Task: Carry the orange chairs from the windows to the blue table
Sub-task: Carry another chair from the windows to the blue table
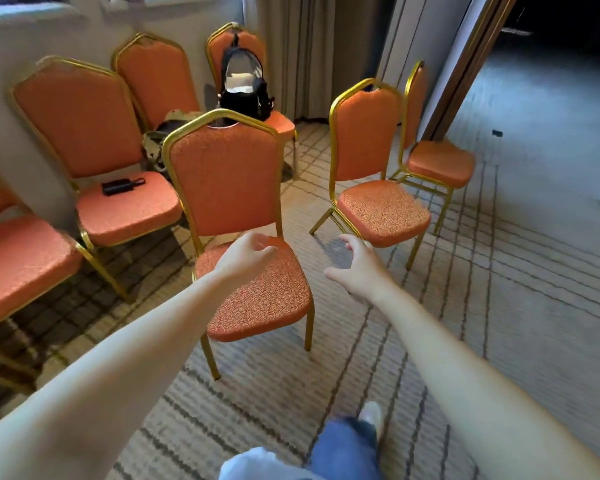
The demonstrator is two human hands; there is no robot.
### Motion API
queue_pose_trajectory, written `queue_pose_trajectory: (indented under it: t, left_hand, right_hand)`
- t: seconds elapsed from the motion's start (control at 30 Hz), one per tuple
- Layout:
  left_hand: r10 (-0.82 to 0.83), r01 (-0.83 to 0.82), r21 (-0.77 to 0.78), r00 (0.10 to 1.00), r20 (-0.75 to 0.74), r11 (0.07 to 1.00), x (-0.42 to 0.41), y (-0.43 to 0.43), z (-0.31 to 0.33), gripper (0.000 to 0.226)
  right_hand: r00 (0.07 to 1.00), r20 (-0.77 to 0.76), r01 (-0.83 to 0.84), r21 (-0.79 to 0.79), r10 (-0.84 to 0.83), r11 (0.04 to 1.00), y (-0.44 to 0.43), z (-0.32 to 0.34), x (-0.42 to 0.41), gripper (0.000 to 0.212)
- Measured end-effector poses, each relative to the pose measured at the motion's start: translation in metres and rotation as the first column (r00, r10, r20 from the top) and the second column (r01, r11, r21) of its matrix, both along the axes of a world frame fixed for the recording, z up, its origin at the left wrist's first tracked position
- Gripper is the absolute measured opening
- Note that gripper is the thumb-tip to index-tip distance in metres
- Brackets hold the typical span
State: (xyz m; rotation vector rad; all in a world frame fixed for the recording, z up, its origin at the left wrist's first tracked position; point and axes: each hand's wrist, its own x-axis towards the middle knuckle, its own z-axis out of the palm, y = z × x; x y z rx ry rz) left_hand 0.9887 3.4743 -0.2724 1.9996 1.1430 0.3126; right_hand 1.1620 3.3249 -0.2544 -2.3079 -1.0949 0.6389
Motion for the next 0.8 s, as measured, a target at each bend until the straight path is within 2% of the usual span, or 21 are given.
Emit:
queue_pose_trajectory:
  t: [0.07,0.1,0.13,0.23,0.33,0.47,0.57,0.8]
  left_hand:
    - [-0.007,0.007,-0.027,1.0,-0.025,1.0,0.008,0.005,-0.005,0.041]
    - [0.106,-0.106,-0.038,0.994,-0.006,0.994,0.05,0.037,-0.02,0.045]
    - [0.141,-0.142,-0.046,0.99,-0.026,0.989,0.058,0.042,-0.025,0.048]
    - [0.214,-0.215,-0.069,0.977,-0.022,0.974,0.082,0.059,-0.035,0.049]
    - [0.396,-0.394,-0.115,0.918,-0.005,0.912,0.123,0.079,-0.047,0.046]
    - [0.557,-0.549,-0.181,0.83,-0.002,0.816,0.152,0.094,-0.062,0.047]
    - [0.641,-0.63,-0.221,0.767,-0.028,0.745,0.161,0.105,-0.072,0.047]
    - [0.795,-0.783,-0.269,0.599,-0.089,0.56,0.167,0.155,-0.097,0.043]
  right_hand:
    - [1.0,-0.001,-0.03,-0.007,0.03,1.0,0.011,-0.002,0.006,0.077]
    - [0.992,-0.008,-0.126,-0.022,0.126,0.992,0.063,-0.013,0.056,0.077]
    - [0.99,0.016,-0.141,-0.051,0.142,0.989,0.07,-0.019,0.066,0.077]
    - [0.968,0.044,-0.243,-0.054,0.245,0.969,0.108,-0.025,0.093,0.078]
    - [0.921,0.046,-0.38,-0.121,0.387,0.917,0.162,-0.031,0.143,0.078]
    - [0.837,0.001,-0.542,-0.133,0.547,0.83,0.22,-0.044,0.181,0.078]
    - [0.792,-0.059,-0.609,-0.123,0.607,0.783,0.257,-0.058,0.191,0.079]
    - [0.677,-0.09,-0.731,-0.202,0.731,0.652,0.34,-0.084,0.188,0.076]
